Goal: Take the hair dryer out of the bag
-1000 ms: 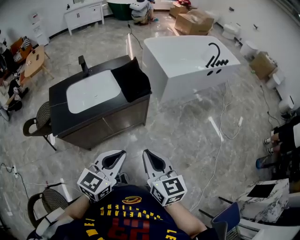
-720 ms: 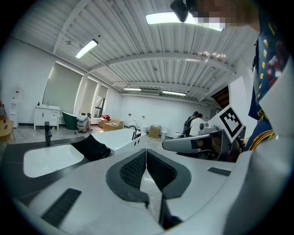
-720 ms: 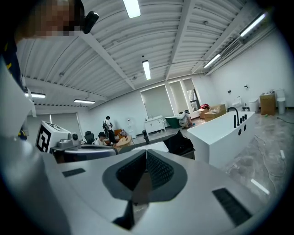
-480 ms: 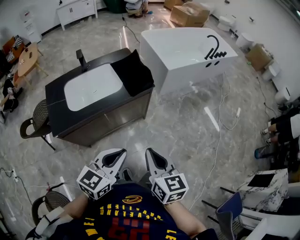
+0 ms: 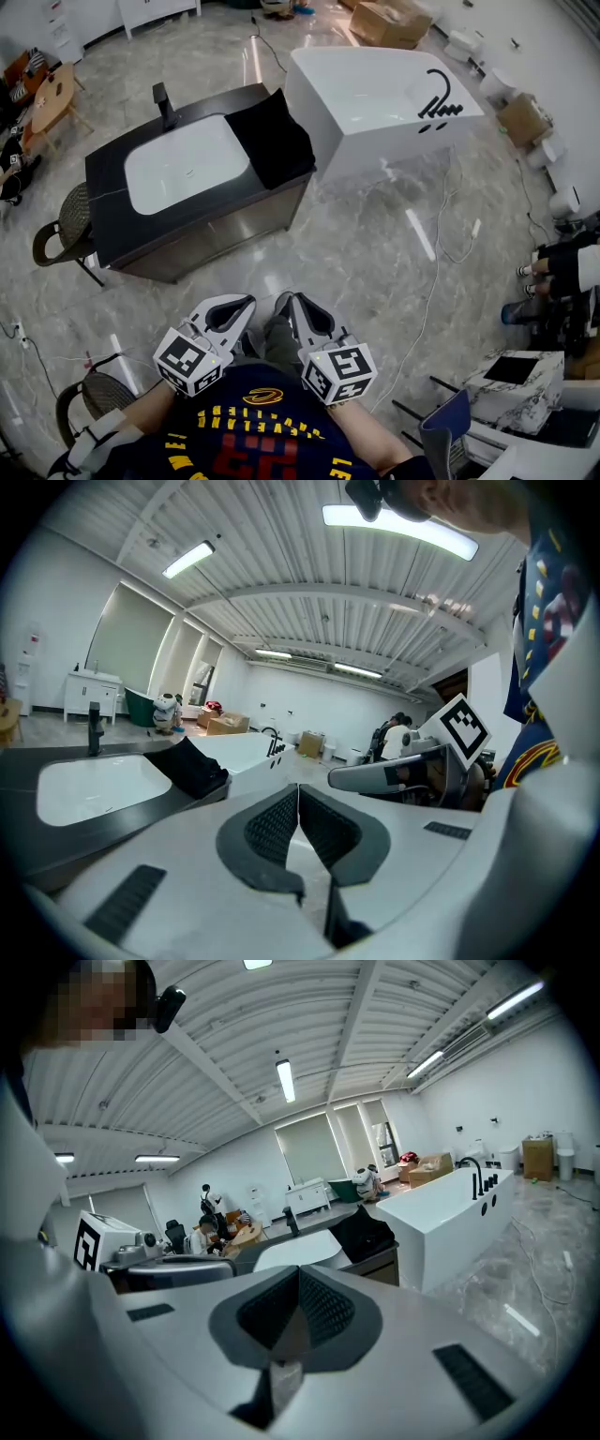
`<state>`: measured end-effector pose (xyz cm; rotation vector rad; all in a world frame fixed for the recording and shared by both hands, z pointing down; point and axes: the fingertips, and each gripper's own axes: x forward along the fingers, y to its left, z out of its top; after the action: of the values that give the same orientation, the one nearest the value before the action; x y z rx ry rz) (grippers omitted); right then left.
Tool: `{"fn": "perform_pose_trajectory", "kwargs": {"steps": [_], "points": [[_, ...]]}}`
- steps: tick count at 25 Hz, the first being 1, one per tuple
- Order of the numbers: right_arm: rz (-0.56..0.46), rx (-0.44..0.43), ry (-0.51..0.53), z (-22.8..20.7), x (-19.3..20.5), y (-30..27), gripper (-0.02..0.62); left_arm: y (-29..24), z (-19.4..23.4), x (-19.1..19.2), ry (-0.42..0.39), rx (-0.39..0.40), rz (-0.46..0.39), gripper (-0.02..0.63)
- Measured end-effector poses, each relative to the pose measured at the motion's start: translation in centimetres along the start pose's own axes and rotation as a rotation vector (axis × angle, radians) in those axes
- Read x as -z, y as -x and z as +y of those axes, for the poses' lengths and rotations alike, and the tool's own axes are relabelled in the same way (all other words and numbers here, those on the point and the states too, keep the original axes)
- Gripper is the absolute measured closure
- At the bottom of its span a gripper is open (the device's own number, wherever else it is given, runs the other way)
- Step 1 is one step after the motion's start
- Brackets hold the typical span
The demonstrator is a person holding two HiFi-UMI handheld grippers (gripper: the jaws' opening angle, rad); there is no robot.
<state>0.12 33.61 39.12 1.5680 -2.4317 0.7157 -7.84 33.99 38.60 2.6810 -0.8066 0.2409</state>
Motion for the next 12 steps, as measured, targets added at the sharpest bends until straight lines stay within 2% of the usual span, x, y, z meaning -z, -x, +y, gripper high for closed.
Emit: {"fn": "perform_pose_trajectory", "kwargs": {"steps": [5,12], "points": [[0.002,-0.074,0.028,-0.7,-1.9,-3.1,0.586,-1.5,3.0,-1.4,0.005,-0.076,-0.001,0.6],[-0.01,-0.094,-0.021,-6.9,-5.3,-7.4,0.586,-7.8,5.9,-3.7,-0.02,-0.103,0.021,0.6]]}}
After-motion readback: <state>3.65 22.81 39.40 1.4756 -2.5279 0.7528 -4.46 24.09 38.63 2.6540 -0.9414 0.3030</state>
